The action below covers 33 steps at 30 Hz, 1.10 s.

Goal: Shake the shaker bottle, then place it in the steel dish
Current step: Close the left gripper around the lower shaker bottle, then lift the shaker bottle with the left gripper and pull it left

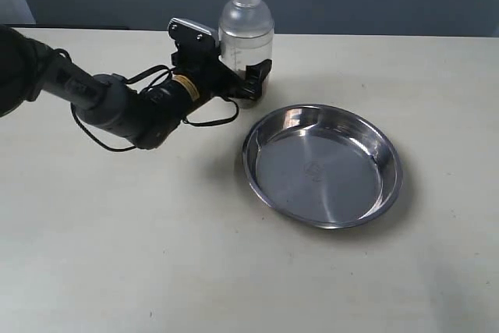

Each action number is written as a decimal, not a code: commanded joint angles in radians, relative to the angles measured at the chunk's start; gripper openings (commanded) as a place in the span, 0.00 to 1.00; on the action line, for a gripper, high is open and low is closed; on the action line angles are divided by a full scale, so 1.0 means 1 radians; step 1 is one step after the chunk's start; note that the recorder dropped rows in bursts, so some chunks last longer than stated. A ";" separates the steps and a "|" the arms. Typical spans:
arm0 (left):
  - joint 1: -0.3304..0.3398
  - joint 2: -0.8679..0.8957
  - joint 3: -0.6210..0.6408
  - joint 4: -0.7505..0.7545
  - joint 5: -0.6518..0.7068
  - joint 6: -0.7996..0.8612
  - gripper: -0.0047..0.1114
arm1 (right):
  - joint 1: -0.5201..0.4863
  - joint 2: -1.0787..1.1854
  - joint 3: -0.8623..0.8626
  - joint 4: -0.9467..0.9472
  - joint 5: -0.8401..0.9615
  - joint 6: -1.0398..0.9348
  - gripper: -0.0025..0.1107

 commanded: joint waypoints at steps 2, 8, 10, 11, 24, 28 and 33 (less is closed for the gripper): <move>0.001 0.003 -0.037 -0.007 0.041 -0.007 0.84 | 0.002 -0.004 0.001 -0.003 -0.010 -0.006 0.02; 0.001 0.007 -0.064 -0.017 0.107 -0.005 0.84 | 0.002 -0.004 0.001 -0.003 -0.010 -0.006 0.02; 0.001 0.012 -0.064 -0.015 0.093 -0.005 0.84 | 0.002 -0.004 0.001 -0.003 -0.010 -0.006 0.02; 0.001 0.019 -0.068 -0.011 0.086 -0.008 0.84 | 0.002 -0.004 0.001 -0.003 -0.010 -0.006 0.02; 0.001 0.108 -0.118 -0.004 -0.065 -0.053 0.84 | 0.002 -0.004 0.001 -0.003 -0.010 -0.006 0.02; 0.001 0.108 -0.145 0.009 0.001 -0.050 0.84 | 0.002 -0.004 0.001 -0.003 -0.010 -0.006 0.02; 0.001 0.108 -0.149 0.020 0.008 -0.044 0.84 | 0.002 -0.004 0.001 -0.003 -0.010 -0.006 0.02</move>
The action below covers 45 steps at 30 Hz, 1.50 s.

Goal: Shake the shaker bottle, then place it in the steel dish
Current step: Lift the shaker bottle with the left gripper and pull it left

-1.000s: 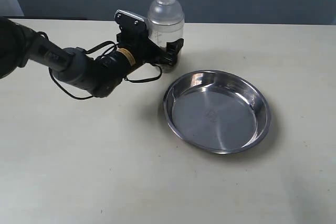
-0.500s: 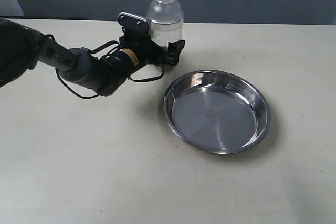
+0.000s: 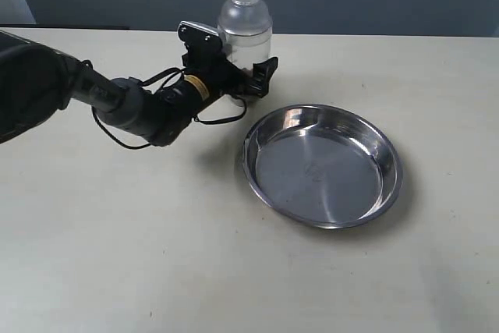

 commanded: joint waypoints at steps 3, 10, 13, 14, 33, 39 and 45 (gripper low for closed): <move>0.001 0.000 -0.021 0.005 0.013 0.032 0.84 | 0.002 -0.004 0.001 -0.003 -0.010 -0.006 0.02; 0.001 0.000 -0.061 0.005 0.032 0.032 0.84 | 0.002 -0.004 0.001 -0.003 -0.010 -0.006 0.02; 0.001 0.005 -0.078 0.005 0.080 0.031 0.84 | 0.002 -0.004 0.001 -0.003 -0.010 -0.006 0.02; 0.001 0.011 -0.083 0.007 0.083 0.029 0.84 | 0.002 -0.004 0.001 -0.003 -0.010 -0.006 0.02; 0.001 0.065 -0.109 0.022 0.046 0.028 0.74 | 0.002 -0.004 0.001 -0.003 -0.010 -0.006 0.02; 0.001 0.065 -0.109 0.116 0.077 0.012 0.18 | 0.002 -0.004 0.001 -0.003 -0.010 -0.006 0.02; 0.001 0.065 -0.109 0.211 0.068 -0.072 0.06 | 0.002 -0.004 0.001 -0.003 -0.010 -0.006 0.02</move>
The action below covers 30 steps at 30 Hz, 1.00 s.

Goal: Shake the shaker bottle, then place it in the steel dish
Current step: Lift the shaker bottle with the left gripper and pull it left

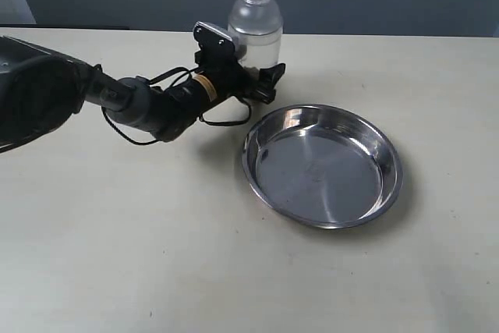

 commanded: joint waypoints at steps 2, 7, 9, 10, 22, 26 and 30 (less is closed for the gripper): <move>-0.004 -0.005 0.004 0.065 0.029 -0.086 0.06 | 0.002 -0.004 0.001 -0.003 -0.010 -0.006 0.02; 0.004 -0.048 0.058 0.062 0.048 -0.088 0.06 | 0.002 -0.004 0.001 -0.003 -0.010 -0.006 0.02; 0.018 -0.075 0.094 0.048 0.072 -0.090 0.05 | 0.002 -0.004 0.001 -0.003 -0.010 -0.006 0.02; 0.028 -0.088 0.110 0.045 0.088 -0.090 0.04 | 0.002 -0.004 0.001 -0.003 -0.010 -0.006 0.02; 0.159 -0.363 0.486 0.053 -0.164 -0.088 0.04 | 0.002 -0.004 0.001 -0.003 -0.010 -0.006 0.02; 0.175 -0.491 0.654 0.062 -0.257 -0.033 0.04 | 0.002 -0.004 0.001 -0.003 -0.010 -0.006 0.02; 0.175 -0.668 0.827 0.020 -0.290 -0.022 0.04 | 0.002 -0.004 0.001 -0.003 -0.010 -0.006 0.02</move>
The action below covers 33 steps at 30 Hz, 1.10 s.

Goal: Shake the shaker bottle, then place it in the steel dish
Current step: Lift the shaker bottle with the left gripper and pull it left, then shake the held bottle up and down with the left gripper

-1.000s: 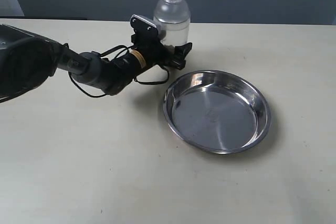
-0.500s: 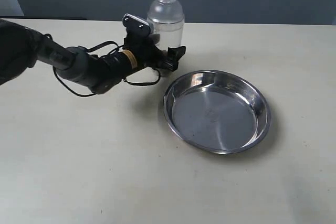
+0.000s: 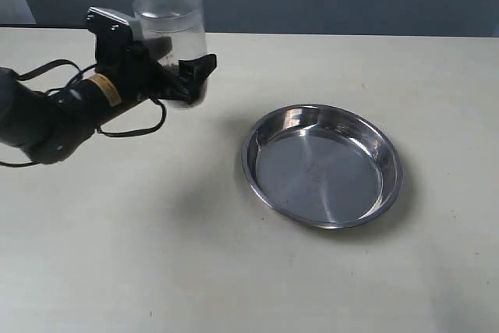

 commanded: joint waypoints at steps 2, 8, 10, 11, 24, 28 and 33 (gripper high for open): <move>0.004 -0.252 0.204 -0.051 -0.084 0.025 0.04 | 0.002 -0.004 0.001 -0.003 -0.010 -0.006 0.02; 0.004 -0.576 0.286 -0.076 -0.064 -0.040 0.04 | 0.002 -0.004 0.001 -0.003 -0.010 -0.006 0.02; 0.004 -0.691 0.294 -0.006 0.044 -0.058 0.04 | 0.002 -0.004 0.001 -0.003 -0.010 -0.006 0.02; -0.015 -0.751 0.309 0.017 0.287 -0.011 0.04 | 0.002 -0.004 0.001 -0.003 -0.010 -0.006 0.02; -0.024 -0.835 0.522 -0.659 0.584 0.352 0.04 | 0.002 -0.004 0.001 -0.003 -0.010 -0.006 0.02; -0.088 -0.904 0.480 -0.157 0.452 0.147 0.04 | 0.002 -0.004 0.001 -0.003 -0.010 -0.006 0.02; -0.110 -1.013 0.408 -0.427 0.678 0.289 0.04 | 0.002 -0.004 0.001 -0.003 -0.010 -0.006 0.02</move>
